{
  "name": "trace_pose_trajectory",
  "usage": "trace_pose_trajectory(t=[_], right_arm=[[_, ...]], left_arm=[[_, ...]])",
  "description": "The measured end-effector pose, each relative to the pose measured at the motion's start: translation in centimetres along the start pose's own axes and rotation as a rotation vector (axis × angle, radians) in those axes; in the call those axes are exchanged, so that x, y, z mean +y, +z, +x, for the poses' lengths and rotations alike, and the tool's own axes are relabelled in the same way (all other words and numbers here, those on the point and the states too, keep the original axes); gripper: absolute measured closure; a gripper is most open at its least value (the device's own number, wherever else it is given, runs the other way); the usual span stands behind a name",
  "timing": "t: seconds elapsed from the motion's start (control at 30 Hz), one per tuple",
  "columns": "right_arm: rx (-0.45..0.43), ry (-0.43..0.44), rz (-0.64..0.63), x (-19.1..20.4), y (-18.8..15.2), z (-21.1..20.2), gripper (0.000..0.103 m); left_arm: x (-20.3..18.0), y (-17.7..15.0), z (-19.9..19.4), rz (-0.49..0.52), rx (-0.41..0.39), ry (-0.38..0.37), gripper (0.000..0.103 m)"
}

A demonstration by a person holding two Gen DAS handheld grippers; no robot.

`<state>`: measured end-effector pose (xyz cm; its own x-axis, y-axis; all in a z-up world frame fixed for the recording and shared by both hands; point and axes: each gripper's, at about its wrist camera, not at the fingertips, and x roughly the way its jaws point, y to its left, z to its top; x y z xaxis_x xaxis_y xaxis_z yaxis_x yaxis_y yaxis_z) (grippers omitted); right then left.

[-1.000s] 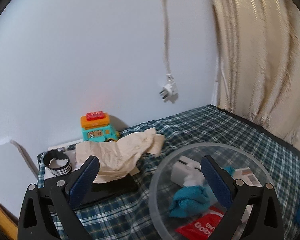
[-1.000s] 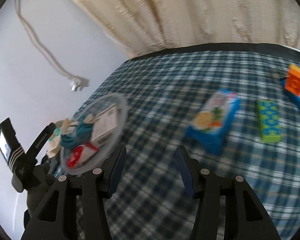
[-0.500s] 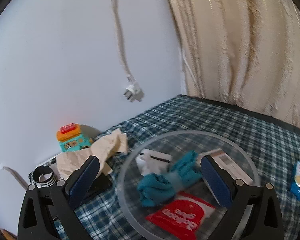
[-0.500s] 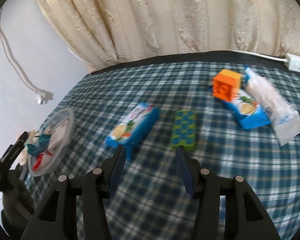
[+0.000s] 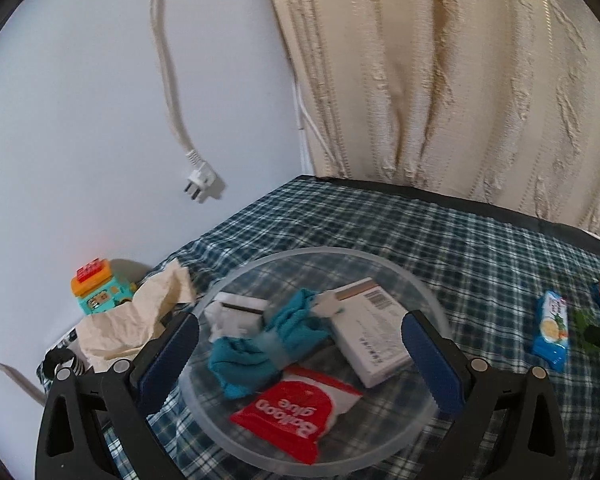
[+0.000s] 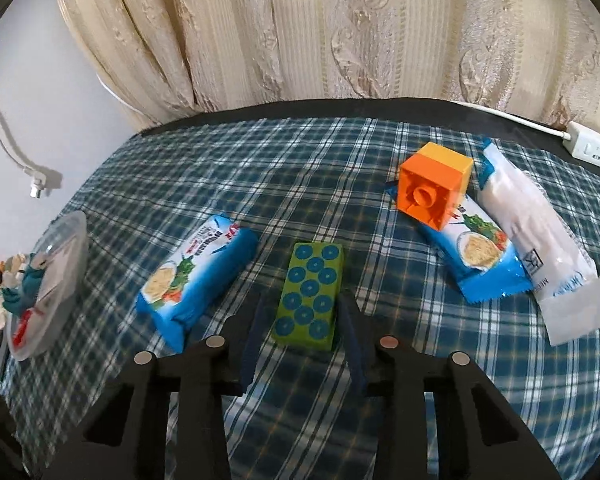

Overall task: Organize objects
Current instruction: 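Move the right gripper to the green dotted block and grasp it, then grasp the blue cracker packet with the left gripper while right holds green block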

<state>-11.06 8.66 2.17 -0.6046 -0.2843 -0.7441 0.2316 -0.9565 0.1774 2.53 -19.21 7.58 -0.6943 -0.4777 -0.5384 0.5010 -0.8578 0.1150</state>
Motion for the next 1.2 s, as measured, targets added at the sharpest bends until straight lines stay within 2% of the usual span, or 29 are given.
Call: trace_pose_trajectory(t=[0.33, 0.53, 0.73, 0.93, 1.2], right_arm=[[0.009, -0.010, -0.034, 0.1, 0.4, 0.5, 0.071], [0.021, -0.008, -0.019, -0.6, 0.1, -0.1, 0.072], [0.022, -0.010, -0.004, -1.9, -0.4, -1.0, 0.072], [0.004, 0.002, 0.004, -2.4, -0.7, -1.3, 0.072], [0.002, 0.041, 0.035, -2.9, -0.9, -1.3, 0.072]], left_arm=[[-4.1, 0.8, -0.3, 0.088, 0.044, -0.132, 0.000], [-7.3, 1.3, 0.2, 0.122, 0.121, -0.271, 0.000], [-11.3, 1.0, 1.0, 0.213, 0.158, -0.331, 0.000], [-15.6, 0.3, 2.8, 0.303, 0.234, -0.399, 0.000], [-19.1, 0.0, 4.4, 0.354, 0.286, -0.426, 0.003]])
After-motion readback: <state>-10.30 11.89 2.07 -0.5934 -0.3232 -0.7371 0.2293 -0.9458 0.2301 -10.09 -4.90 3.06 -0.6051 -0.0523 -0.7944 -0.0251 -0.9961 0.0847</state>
